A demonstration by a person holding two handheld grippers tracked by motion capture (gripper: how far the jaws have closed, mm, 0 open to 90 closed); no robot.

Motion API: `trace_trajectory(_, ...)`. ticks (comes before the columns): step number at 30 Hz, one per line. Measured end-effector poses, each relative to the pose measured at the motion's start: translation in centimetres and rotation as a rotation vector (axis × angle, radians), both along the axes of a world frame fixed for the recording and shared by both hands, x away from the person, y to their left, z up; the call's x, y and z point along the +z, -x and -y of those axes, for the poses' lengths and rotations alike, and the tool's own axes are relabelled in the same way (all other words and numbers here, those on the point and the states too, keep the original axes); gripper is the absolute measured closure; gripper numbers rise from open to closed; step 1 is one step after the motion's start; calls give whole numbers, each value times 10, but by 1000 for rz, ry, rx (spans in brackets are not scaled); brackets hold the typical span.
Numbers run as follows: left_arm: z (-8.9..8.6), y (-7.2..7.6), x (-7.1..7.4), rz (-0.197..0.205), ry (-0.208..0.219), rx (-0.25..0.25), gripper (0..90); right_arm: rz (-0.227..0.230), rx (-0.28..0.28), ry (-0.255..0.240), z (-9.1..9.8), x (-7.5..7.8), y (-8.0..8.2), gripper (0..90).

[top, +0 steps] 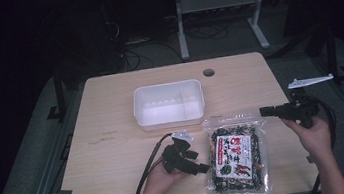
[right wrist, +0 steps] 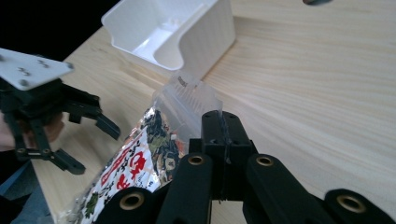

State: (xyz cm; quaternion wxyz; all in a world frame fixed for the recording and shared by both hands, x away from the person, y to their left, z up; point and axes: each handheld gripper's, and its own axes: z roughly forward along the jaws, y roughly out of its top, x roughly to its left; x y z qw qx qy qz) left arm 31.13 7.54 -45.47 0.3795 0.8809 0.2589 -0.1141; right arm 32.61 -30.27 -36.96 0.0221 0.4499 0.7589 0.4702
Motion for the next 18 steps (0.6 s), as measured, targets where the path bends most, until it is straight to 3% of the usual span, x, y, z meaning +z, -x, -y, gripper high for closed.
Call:
trace_trajectory(10, 8, -6, -6, -93, 127, -26, 260, 74, 45, -24, -10, 24, 10, 896)
trace_trajectory(11, 9, -6, -6, -105, 162, -33, 280, 85, 58, -26, -13, 27, 12, 896)
trace_trajectory(18, 8, -6, -2, -101, 212, -51, 438, 114, 71, -47, -17, 35, 16, 896)
